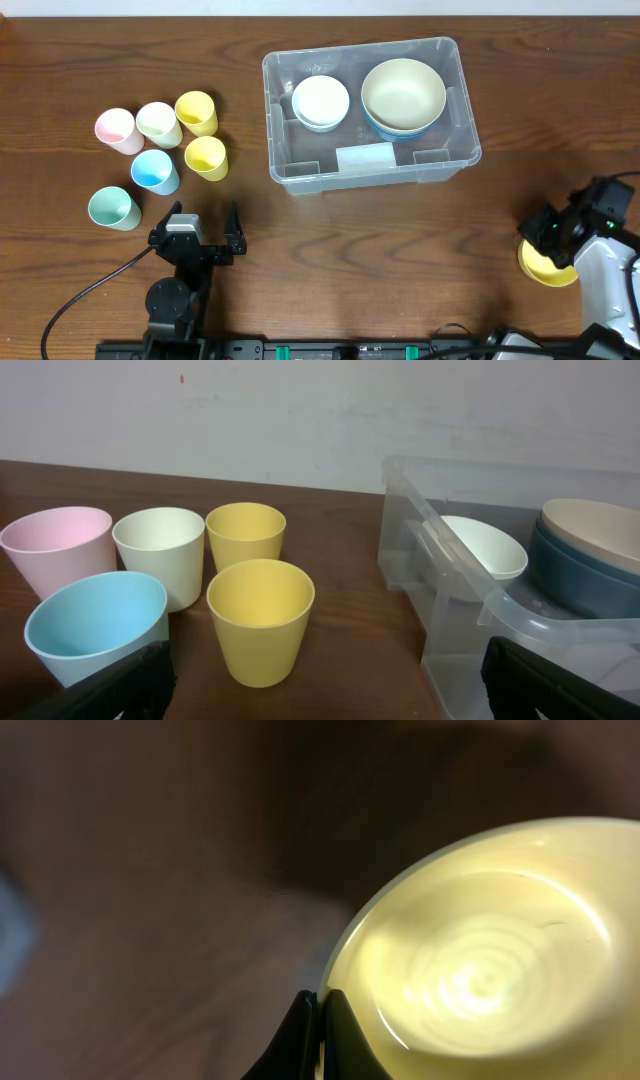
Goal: Pack container
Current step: 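Grasp the yellow bowl rim with the right gripper and lift, then carry the yellow bowl into the container and stack it on white bowls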
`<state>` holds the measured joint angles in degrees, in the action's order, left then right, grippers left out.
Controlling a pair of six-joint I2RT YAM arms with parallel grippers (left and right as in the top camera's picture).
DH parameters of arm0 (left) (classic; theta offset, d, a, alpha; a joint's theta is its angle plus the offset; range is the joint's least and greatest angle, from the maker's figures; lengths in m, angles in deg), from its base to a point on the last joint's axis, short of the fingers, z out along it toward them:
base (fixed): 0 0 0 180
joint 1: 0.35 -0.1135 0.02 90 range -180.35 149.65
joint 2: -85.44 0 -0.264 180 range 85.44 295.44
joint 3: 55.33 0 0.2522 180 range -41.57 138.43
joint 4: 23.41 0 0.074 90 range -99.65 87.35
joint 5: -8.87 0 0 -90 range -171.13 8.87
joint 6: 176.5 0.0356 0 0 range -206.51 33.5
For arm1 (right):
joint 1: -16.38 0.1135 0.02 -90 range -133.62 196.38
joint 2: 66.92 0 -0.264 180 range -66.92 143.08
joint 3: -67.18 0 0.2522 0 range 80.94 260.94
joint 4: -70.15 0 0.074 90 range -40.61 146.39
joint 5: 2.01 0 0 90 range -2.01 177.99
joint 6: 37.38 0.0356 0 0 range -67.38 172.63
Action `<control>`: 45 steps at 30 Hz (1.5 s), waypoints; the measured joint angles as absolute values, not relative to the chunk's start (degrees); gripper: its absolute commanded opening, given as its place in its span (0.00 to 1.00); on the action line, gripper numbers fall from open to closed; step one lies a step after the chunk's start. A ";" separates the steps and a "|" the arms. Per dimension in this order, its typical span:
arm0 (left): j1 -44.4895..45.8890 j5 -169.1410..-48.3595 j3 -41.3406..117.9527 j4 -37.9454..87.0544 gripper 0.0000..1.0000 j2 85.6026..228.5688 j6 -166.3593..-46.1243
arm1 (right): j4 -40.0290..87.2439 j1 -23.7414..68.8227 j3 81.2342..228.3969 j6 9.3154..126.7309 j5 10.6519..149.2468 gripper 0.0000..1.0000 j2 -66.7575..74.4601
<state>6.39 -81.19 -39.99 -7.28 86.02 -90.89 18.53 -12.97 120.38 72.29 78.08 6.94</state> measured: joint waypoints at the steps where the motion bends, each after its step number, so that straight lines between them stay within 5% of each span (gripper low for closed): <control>1: 6.39 -81.19 -39.99 -7.28 0.98 86.02 -90.91 | 18.00 -12.97 121.60 72.04 77.25 0.01 6.97; 19: 6.39 -81.19 -39.99 -7.28 0.98 86.02 -90.91 | 11.58 -10.02 138.72 67.65 67.46 0.01 7.10; 31: 6.39 -81.19 -39.99 -7.28 0.98 86.02 -90.91 | 14.13 15.78 158.56 61.60 64.42 0.01 6.46; 38: 6.39 -81.19 -39.99 -7.28 0.98 86.02 -90.91 | 24.03 36.85 160.01 60.90 72.59 0.01 6.90; 45: 6.39 -81.19 -39.99 -7.28 0.98 86.02 -90.91 | 32.97 47.40 160.01 60.42 79.13 0.01 15.05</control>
